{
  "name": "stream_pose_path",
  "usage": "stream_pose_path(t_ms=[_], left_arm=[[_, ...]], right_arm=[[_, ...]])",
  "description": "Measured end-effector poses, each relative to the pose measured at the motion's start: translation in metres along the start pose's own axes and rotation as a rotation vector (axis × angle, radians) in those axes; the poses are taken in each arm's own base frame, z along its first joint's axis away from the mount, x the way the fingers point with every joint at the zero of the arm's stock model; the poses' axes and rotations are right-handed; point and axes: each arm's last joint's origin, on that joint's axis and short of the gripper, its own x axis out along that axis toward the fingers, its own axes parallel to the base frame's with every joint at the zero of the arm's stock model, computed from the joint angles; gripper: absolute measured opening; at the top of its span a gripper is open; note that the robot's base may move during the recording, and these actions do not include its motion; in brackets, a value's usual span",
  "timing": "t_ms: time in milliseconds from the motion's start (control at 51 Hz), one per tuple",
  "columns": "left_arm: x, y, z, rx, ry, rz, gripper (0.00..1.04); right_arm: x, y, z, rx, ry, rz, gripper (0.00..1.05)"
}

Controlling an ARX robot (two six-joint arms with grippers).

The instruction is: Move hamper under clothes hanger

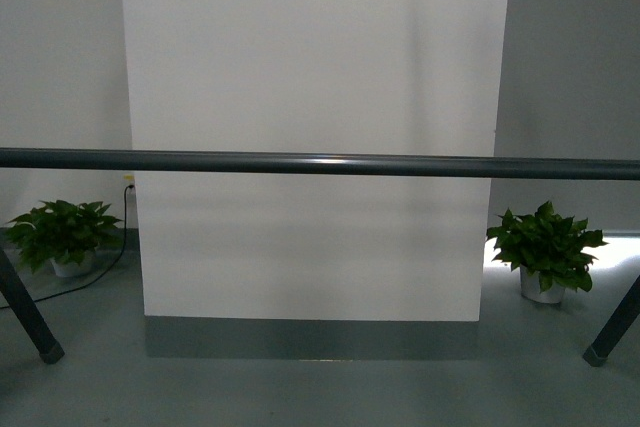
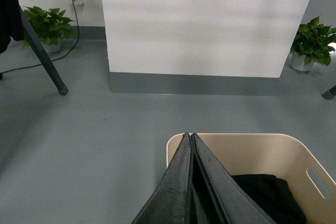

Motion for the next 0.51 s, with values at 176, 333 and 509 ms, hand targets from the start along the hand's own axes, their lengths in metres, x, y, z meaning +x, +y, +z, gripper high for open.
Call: stream_pose_path(t_ms=[176, 333, 509], left_arm=[[0.0000, 0.0000, 0.0000, 0.000, 0.000, 0.000, 0.03], [0.0000, 0.0000, 0.0000, 0.000, 0.000, 0.000, 0.03], [0.0000, 0.0000, 0.0000, -0.001, 0.000, 0.000, 0.36]], right_arm=[[0.0000, 0.0000, 0.0000, 0.000, 0.000, 0.000, 0.02], [0.0000, 0.0000, 0.0000, 0.000, 0.000, 0.000, 0.02], [0.0000, 0.0000, 0.0000, 0.000, 0.000, 0.000, 0.18]])
